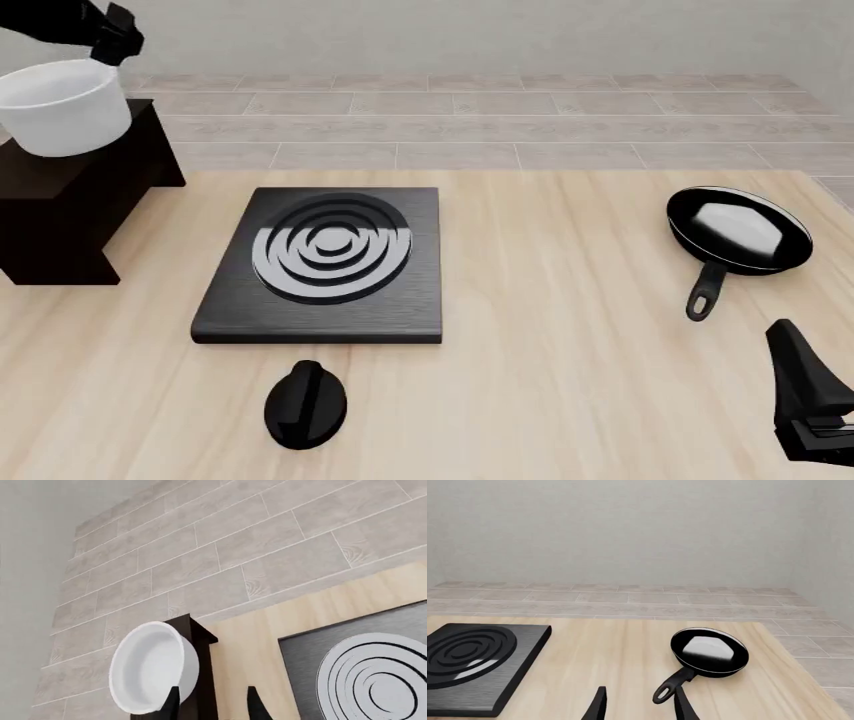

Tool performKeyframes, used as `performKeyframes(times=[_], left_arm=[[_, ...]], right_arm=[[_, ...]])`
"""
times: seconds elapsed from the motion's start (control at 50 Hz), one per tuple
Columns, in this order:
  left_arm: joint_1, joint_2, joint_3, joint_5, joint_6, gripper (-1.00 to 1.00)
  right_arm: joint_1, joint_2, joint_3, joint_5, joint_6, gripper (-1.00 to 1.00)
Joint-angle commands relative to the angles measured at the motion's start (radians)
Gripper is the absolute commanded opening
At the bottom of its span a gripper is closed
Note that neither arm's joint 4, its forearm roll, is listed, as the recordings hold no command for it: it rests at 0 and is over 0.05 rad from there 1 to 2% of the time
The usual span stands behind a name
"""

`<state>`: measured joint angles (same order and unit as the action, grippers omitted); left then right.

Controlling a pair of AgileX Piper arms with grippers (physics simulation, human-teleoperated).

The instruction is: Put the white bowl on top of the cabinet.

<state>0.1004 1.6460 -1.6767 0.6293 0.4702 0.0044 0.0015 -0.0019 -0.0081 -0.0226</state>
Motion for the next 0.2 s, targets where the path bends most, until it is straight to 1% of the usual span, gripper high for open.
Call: performKeyframes(times=[0.02,0.06,0.12,0.16,0.2], left_arm=[[-0.051,-0.185,0.18,-0.075,-0.034,1.0],[-0.054,-0.216,0.204,-0.09,-0.049,1.0],[-0.083,-0.289,0.275,-0.122,-0.056,1.0],[-0.08,-0.316,0.29,-0.133,-0.069,1.0],[-0.084,-0.348,0.321,-0.145,-0.061,1.0]], right_arm=[[0.0,0.0,0.0,0.0,0.0,1.0],[0.0,0.0,0.0,0.0,0.0,1.0],[0.0,0.0,0.0,0.0,0.0,1.0],[0.0,0.0,0.0,0.0,0.0,1.0],[0.0,0.0,0.0,0.0,0.0,1.0]])
